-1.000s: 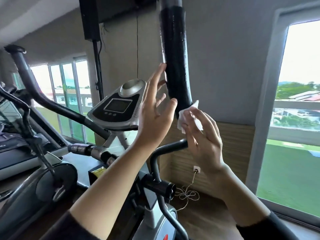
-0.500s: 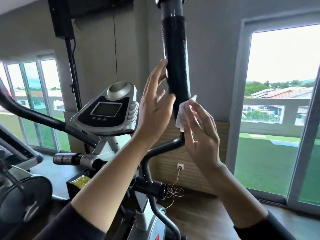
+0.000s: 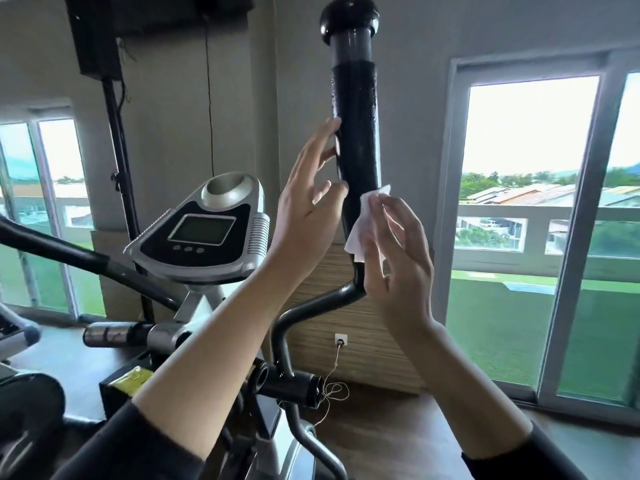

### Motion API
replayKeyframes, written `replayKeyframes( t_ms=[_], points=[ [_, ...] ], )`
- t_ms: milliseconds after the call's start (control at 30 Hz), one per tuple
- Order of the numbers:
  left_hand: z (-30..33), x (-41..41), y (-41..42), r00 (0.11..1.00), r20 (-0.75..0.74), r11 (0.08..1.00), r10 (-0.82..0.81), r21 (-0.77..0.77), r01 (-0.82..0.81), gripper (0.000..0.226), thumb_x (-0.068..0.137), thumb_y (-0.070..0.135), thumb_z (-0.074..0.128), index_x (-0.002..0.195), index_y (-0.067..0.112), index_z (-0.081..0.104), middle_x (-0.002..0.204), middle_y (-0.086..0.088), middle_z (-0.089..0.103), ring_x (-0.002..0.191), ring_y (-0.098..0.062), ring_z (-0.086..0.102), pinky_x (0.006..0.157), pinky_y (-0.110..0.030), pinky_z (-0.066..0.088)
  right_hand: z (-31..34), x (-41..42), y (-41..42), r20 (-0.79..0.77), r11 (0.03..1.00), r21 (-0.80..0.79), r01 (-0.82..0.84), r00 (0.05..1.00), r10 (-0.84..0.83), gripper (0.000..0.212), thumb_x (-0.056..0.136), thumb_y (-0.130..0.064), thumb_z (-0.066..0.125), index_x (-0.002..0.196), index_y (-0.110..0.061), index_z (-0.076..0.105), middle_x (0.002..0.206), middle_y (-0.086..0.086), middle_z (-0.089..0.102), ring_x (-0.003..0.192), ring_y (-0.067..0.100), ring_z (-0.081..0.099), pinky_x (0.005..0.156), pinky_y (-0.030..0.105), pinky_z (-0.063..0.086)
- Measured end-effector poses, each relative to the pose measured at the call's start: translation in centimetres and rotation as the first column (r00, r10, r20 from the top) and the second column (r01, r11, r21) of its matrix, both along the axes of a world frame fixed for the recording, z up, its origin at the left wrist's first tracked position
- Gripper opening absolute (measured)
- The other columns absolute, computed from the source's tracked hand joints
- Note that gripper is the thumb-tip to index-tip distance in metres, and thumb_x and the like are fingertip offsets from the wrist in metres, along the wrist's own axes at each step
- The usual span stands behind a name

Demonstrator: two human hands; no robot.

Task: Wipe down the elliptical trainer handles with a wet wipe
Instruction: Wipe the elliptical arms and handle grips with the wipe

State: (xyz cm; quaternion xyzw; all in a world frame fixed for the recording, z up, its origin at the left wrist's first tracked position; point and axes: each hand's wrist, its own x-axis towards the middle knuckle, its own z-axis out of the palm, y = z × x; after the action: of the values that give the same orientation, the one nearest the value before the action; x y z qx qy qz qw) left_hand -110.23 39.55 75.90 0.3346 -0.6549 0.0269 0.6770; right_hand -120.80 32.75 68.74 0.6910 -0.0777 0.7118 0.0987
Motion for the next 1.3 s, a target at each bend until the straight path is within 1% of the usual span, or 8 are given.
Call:
replayKeyframes(
  t_ms=[167, 367, 600, 800, 1000, 1100, 1200, 1300],
  points=[
    [0.7, 0.3, -0.5, 1.0, -0.009, 0.999, -0.019, -0.031, 0.019, 0.06, 0.088, -0.002, 0.041, 0.143, 0.023, 0.04, 0.145, 0.006, 0.047, 0.132, -0.007, 0.044, 0.106, -0.029, 0.041, 4.2, 0.0, 0.9, 0.036, 1.0, -0.011, -0.02, 0.999, 0.021, 0.035, 0.091, 0.003, 0.056, 0.126, 0.006, 0.054, 0.13, 0.021, 0.05, 0.122, 0.025, 0.05, 0.097, 0.043, 0.048],
    [1.1, 0.6, -1.1, 1.0, -0.014, 0.998, -0.008, -0.065, 0.007, 0.057, 0.092, -0.007, 0.041, 0.144, 0.018, 0.039, 0.147, 0.002, 0.046, 0.131, -0.008, 0.046, 0.109, -0.044, 0.041, 3.1, -0.6, 0.8, 0.001, 0.999, -0.007, -0.046, 0.999, 0.046, 0.037, 0.09, 0.004, 0.056, 0.127, 0.002, 0.054, 0.13, 0.018, 0.05, 0.121, 0.023, 0.051, 0.097, 0.041, 0.05],
    [2.4, 0.8, -1.5, 0.999, -0.029, 0.996, -0.025, -0.085, 0.023, 0.057, 0.093, -0.007, 0.041, 0.145, 0.016, 0.039, 0.144, 0.006, 0.049, 0.132, -0.011, 0.046, 0.109, -0.049, 0.04, 9.6, -0.5, 0.8, 0.025, 0.996, -0.084, 0.017, 1.0, -0.015, 0.035, 0.092, -0.002, 0.054, 0.127, 0.001, 0.054, 0.126, 0.017, 0.052, 0.111, 0.002, 0.044, 0.098, 0.009, 0.035],
    [2.3, 1.3, -1.3, 0.995, -0.015, 0.994, -0.095, -0.057, 0.094, 0.055, 0.096, -0.004, 0.042, 0.147, 0.017, 0.037, 0.145, 0.005, 0.048, 0.13, -0.007, 0.047, 0.109, -0.048, 0.041, 5.9, -0.5, 0.9, 0.022, 0.997, -0.054, 0.058, 0.998, -0.057, 0.039, 0.091, 0.002, 0.057, 0.129, 0.001, 0.051, 0.13, 0.015, 0.051, 0.118, 0.003, 0.043, 0.102, 0.016, 0.038],
    [2.7, 2.1, -1.5, 0.984, -0.019, 0.985, -0.175, -0.019, 0.174, 0.058, 0.092, -0.009, 0.043, 0.145, 0.015, 0.038, 0.143, 0.005, 0.049, 0.131, -0.006, 0.046, 0.113, -0.046, 0.036, 11.8, 0.7, 2.4, 0.045, 0.973, -0.102, 0.209, 0.978, -0.206, 0.034, 0.092, -0.004, 0.053, 0.125, -0.002, 0.058, 0.127, 0.014, 0.054, 0.112, 0.014, 0.053, 0.094, 0.015, 0.044],
    [2.7, 2.6, -1.5, 0.979, 0.007, 0.979, -0.204, 0.003, 0.204, 0.059, 0.092, -0.011, 0.042, 0.144, 0.017, 0.039, 0.139, 0.011, 0.05, 0.131, -0.004, 0.046, 0.113, -0.047, 0.036, 12.4, 0.9, 2.9, 0.054, 0.959, -0.111, 0.263, 0.965, -0.258, 0.033, 0.092, -0.004, 0.052, 0.124, -0.003, 0.059, 0.127, 0.013, 0.055, 0.109, 0.008, 0.051, 0.093, 0.009, 0.041],
    [2.4, 3.0, -1.3, 0.972, 0.032, 0.973, -0.231, 0.011, 0.231, 0.06, 0.091, -0.009, 0.044, 0.144, 0.018, 0.038, 0.138, 0.014, 0.05, 0.132, -0.005, 0.046, 0.112, -0.05, 0.037, 9.6, 0.5, 3.1, 0.044, 0.951, -0.12, 0.285, 0.958, -0.282, 0.035, 0.091, 0.0, 0.055, 0.126, -0.003, 0.056, 0.127, 0.015, 0.054, 0.114, 0.009, 0.048, 0.098, 0.022, 0.046],
    [2.0, 3.4, -1.5, 0.968, 0.048, 0.969, -0.248, 0.017, 0.247, 0.059, 0.093, -0.008, 0.045, 0.146, 0.017, 0.038, 0.143, 0.009, 0.049, 0.131, -0.006, 0.047, 0.111, -0.049, 0.038, 7.5, 0.7, 3.4, 0.033, 0.941, -0.108, 0.321, 0.947, -0.32, 0.036, 0.09, 0.001, 0.056, 0.126, -0.001, 0.055, 0.127, 0.016, 0.054, 0.116, 0.014, 0.049, 0.098, 0.025, 0.047]
  ],
)
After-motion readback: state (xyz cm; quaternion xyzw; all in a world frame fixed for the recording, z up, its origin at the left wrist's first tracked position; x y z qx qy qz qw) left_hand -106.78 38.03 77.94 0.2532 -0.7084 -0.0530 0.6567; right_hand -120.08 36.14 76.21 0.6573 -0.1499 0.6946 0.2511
